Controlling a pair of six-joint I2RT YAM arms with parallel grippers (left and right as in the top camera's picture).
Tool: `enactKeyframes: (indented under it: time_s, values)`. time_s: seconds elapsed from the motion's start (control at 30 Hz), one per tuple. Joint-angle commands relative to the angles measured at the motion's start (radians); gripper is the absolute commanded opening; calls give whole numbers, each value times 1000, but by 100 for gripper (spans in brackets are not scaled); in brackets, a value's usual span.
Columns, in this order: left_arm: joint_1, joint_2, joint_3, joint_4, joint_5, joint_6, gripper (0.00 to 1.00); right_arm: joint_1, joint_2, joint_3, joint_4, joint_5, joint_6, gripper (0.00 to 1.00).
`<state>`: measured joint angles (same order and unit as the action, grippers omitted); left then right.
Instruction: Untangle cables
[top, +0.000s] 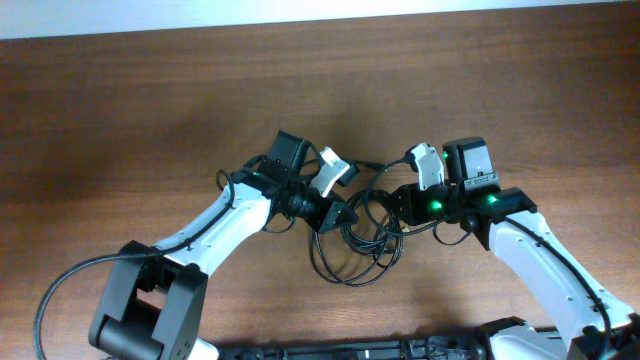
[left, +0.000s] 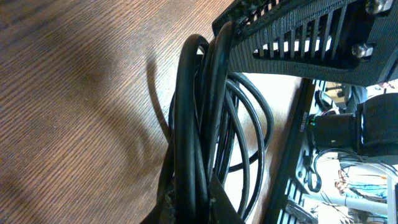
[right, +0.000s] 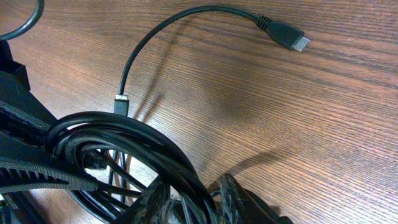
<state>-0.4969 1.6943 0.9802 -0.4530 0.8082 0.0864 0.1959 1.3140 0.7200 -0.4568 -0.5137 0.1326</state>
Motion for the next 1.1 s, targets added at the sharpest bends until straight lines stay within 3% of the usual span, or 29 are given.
enactKeyframes:
  time_s: [0.0,0.13,0.2,0.23,0.27,0.3,0.37,0.43,0.5,0.53,0.57,0.6,0.63,0.67,0.73,0.93,1.07]
  values:
    - [-3,-5,10,-1,32,13,0,-6,0,8,-3,-11,0,27]
    - [-3,-5,10,-1,33,13,0,-6,2,-4,-4,-10,-4,24]
    - [-3,-5,10,-2,32,13,0,-6,2,-4,-4,-5,-4,6]
    - [-3,-5,10,-2,32,13,0,-6,2,-4,-7,13,-3,4]
    - [-3,-5,10,-2,32,13,15,-6,2,-4,-29,107,27,4]
    - [-3,-5,10,-3,32,13,22,-6,2,-4,-69,253,132,4]
    - [-3,-5,10,-5,32,13,23,-7,2,-4,-225,611,472,4]
    - [-3,-5,10,-6,32,13,4,-8,2,-4,-296,703,588,4]
    - [-3,-5,10,-6,32,13,1,-7,2,-4,-292,681,586,4]
    - [-3,-5,10,-5,32,13,32,-6,2,-4,-291,628,579,4]
    - [-3,-5,10,-5,26,12,39,-6,2,-4,-286,595,579,4]
    - [-3,-5,10,-1,-59,-65,39,-6,2,-4,-276,531,579,4]
    - [-3,-5,10,2,-180,-193,41,-6,2,-4,-262,475,579,4]
    - [-3,-5,10,10,-269,-315,49,-6,2,-4,-240,402,579,4]
    - [-5,-4,10,56,-281,-406,59,-6,2,-4,-177,272,579,4]
    - [-5,68,10,63,-315,-518,61,-6,2,-4,-150,247,579,4]
    - [-5,171,10,119,-201,-540,60,-6,2,-4,-148,247,579,4]
